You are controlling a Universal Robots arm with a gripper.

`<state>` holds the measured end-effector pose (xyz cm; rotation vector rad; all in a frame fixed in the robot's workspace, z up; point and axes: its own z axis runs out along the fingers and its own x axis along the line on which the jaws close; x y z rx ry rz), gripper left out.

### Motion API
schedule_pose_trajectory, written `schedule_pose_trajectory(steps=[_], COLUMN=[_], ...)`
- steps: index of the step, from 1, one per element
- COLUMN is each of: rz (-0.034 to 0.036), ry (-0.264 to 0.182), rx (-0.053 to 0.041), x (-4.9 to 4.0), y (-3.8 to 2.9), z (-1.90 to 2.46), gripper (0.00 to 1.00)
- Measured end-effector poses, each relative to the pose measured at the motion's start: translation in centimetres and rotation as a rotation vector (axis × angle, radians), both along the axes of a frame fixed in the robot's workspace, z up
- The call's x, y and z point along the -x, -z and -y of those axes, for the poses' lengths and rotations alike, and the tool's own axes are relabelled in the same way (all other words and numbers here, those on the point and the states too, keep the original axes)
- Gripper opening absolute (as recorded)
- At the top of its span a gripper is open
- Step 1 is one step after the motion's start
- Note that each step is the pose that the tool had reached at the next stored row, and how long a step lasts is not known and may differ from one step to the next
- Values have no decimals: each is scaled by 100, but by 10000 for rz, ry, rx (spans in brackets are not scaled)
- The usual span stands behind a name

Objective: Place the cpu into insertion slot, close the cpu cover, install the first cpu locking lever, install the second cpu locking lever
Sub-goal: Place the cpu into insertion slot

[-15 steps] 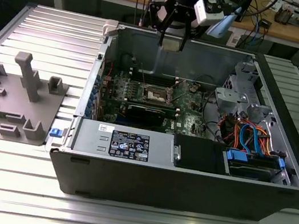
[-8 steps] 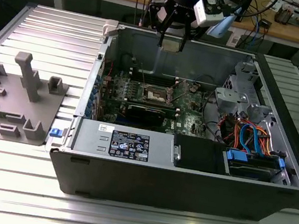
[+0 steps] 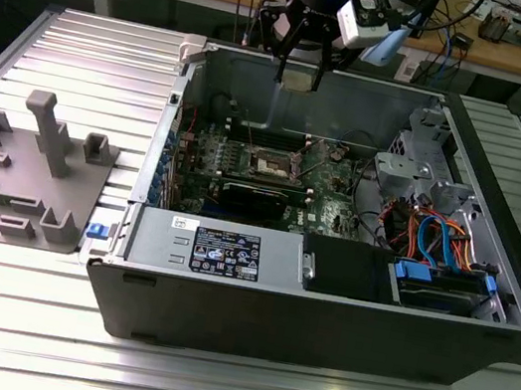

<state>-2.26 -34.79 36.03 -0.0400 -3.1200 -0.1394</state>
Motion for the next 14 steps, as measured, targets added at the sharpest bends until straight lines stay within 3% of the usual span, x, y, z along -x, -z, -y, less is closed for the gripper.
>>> schedule_pose_trajectory(steps=[14], rz=[0], ry=[0], rx=[0], x=[0], y=[29], z=[0], gripper=[54])
